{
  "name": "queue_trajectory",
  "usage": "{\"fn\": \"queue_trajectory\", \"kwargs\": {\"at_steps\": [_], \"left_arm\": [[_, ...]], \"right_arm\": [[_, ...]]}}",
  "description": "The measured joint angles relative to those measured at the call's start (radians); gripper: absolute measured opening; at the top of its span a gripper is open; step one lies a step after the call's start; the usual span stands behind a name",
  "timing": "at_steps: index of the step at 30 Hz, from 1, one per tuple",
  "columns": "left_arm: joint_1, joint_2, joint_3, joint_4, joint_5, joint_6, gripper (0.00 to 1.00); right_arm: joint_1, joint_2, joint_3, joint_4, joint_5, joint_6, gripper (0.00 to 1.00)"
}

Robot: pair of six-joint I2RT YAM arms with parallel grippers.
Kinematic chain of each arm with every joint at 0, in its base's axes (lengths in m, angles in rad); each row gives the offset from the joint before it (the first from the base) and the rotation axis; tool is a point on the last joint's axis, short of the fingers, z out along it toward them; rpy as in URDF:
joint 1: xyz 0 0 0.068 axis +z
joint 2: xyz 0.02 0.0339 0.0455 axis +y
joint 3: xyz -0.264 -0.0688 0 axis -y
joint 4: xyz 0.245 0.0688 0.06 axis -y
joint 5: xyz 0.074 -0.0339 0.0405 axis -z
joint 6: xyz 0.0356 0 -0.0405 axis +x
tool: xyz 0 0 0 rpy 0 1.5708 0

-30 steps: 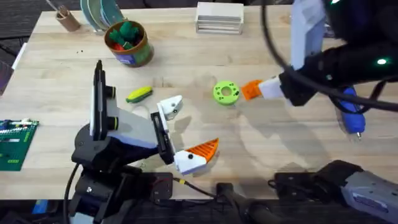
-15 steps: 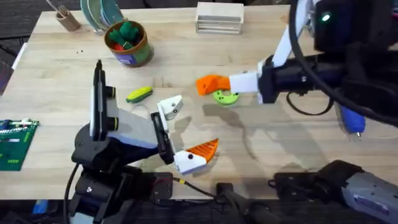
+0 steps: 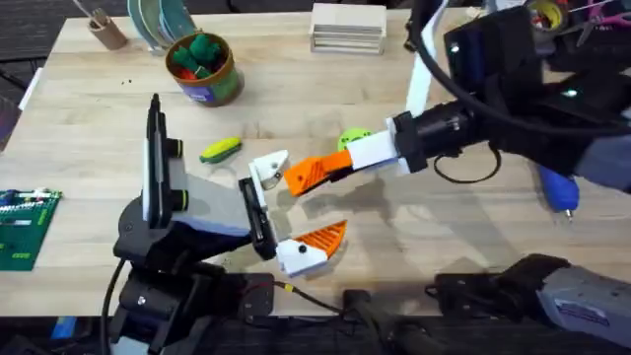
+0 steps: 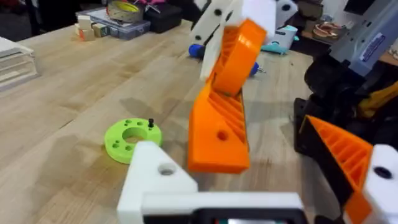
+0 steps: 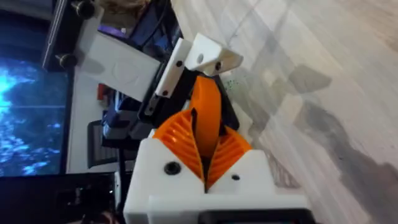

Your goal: Pick up the gripper from the table and insert it into the empty holder that is missing its gripper. Then pick up a screw, insert it into the mounting hole, and use the screwdriver to tighten it. Finally, clean up the table by picking up the vegetable and placing it into the bucket.

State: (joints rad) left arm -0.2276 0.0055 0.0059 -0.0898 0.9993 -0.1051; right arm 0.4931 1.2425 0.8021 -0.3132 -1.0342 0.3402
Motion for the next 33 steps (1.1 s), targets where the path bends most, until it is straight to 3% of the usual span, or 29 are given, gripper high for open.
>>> {"fn": "queue_trajectory", "kwargs": {"at_steps": [18, 33], "left_arm": [[0.003, 0.000, 0.000, 0.001, -0.023, -0.003, 0.992], [0.008, 0.000, 0.000, 0.011, -0.095, -0.003, 0.993]], "right_arm": [[-0.005, 0.194, 0.000, 0.212, -0.137, 0.089, 0.028], [0.006, 0.226, -0.001, 0.365, -0.093, 0.374, 0.028]]}}
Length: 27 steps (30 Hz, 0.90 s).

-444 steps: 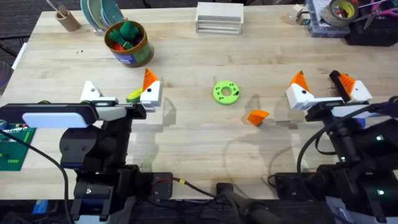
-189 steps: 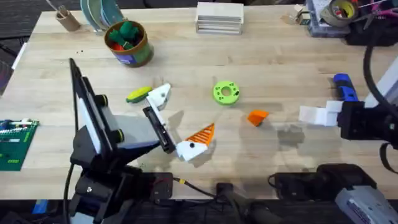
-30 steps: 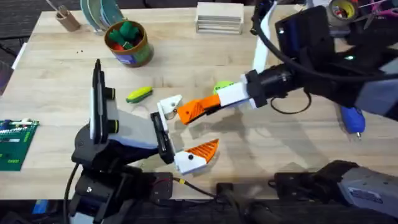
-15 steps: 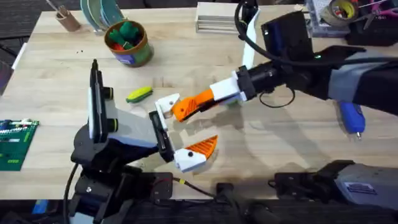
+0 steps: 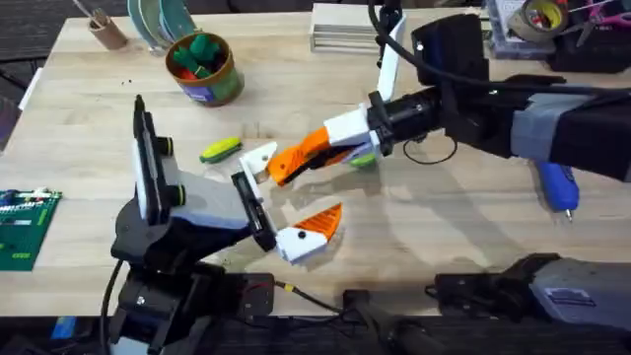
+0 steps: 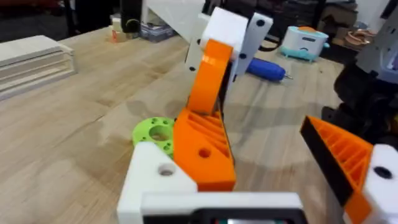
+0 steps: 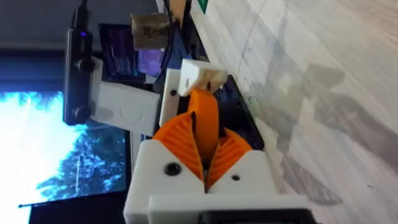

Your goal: Pick up the gripper from the table and insert it into the empty holder that is missing its gripper. Then pick up a screw, insert it into the mounting hole, and use the screwdriver to tighten it. Finally, clean up the table by picking up the vegetable and placing it into the bucket.

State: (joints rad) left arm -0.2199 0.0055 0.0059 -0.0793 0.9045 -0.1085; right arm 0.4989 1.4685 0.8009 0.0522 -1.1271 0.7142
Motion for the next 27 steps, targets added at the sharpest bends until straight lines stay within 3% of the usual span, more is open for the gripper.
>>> {"fn": "queue_trajectory", "kwargs": {"at_steps": [17, 27], "left_arm": [[0.017, 0.002, 0.000, 0.010, -0.139, -0.016, 0.993], [0.017, 0.002, 0.001, 0.009, -0.112, -0.032, 0.993]], "right_arm": [[0.128, -0.006, 0.000, 0.117, 0.255, 0.159, 0.026], [0.164, -0.008, 0.000, 0.126, 0.331, 0.108, 0.026]]}}
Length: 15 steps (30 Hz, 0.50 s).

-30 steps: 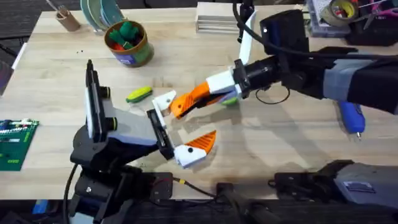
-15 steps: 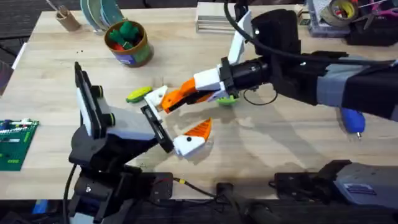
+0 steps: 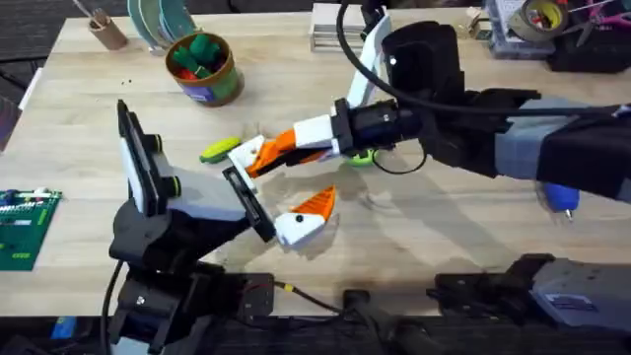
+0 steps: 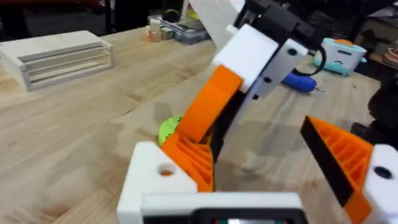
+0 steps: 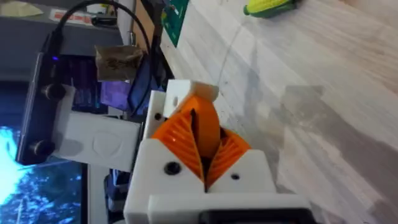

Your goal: Pick up the gripper from the table and insert it into the empty holder that is missing its gripper. Then pick up a screw, insert it into the mounting hole, and use the screwdriver to tighten it. Finally, clean up the table by picking up the vegetable and placing it into the bucket.

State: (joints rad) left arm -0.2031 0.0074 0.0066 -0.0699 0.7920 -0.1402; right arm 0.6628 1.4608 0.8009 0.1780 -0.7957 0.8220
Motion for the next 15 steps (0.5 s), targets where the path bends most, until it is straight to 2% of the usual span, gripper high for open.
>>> {"fn": "queue_trajectory", "kwargs": {"at_steps": [6, 15], "left_arm": [[0.000, 0.005, 0.000, -0.006, 0.073, -0.016, 0.993], [0.013, 0.019, 0.000, -0.009, 0.109, -0.036, 0.993]], "right_arm": [[-0.002, 0.029, 0.000, 0.008, 0.009, -0.023, 0.026], [-0.008, 0.047, 0.000, 0.006, -0.020, -0.037, 0.025]]}}
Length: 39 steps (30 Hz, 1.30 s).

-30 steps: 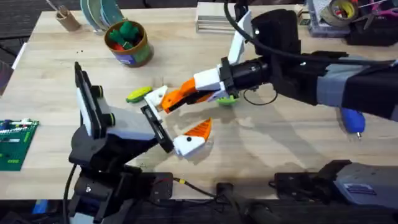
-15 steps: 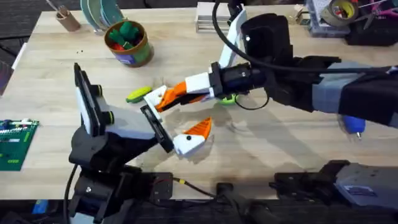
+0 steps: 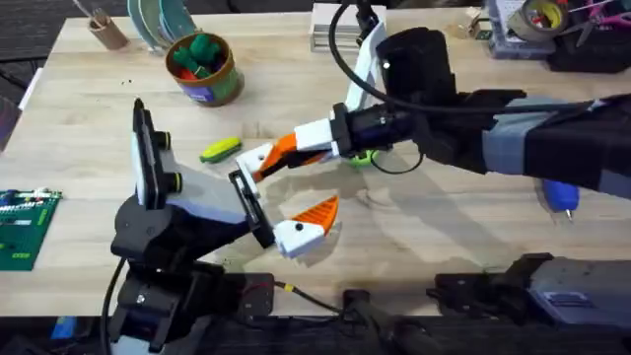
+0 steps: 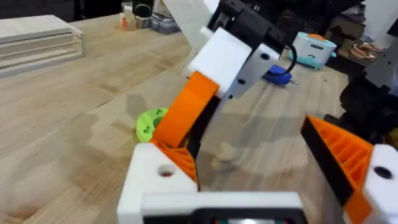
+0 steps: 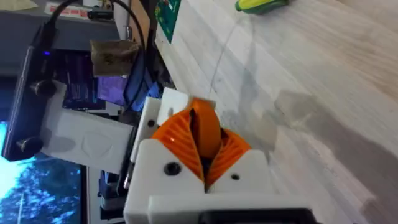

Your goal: Pick up the gripper from the table and insert it into the empty holder that is missing its gripper. Then pick up a screw, insert it into the mounting hole, and use the screwdriver to tighten it. Finally, clean up the table by picking up the vegetable and placing it into the bucket.

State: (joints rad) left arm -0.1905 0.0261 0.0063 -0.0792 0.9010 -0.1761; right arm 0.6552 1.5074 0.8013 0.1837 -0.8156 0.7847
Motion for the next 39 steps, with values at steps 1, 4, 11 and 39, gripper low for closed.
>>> {"fn": "queue_trajectory", "kwargs": {"at_steps": [1, 4, 11, 39], "left_arm": [[0.000, 0.000, 0.000, 0.000, 0.001, 0.000, 0.993], [0.000, 0.000, 0.000, 0.000, 0.004, 0.001, 0.993], [0.011, 0.000, 0.000, -0.001, -0.002, 0.000, 0.993], [-0.041, -0.015, 0.000, -0.019, 0.242, 0.058, 0.993]], "right_arm": [[0.000, 0.000, 0.000, 0.000, -0.002, 0.000, 0.025], [0.000, 0.000, 0.000, 0.003, -0.012, -0.006, 0.025], [0.032, 0.000, 0.000, 0.021, 0.038, -0.023, 0.023], [-0.116, 0.054, 0.000, 0.039, -0.351, -0.030, 0.896]]}}
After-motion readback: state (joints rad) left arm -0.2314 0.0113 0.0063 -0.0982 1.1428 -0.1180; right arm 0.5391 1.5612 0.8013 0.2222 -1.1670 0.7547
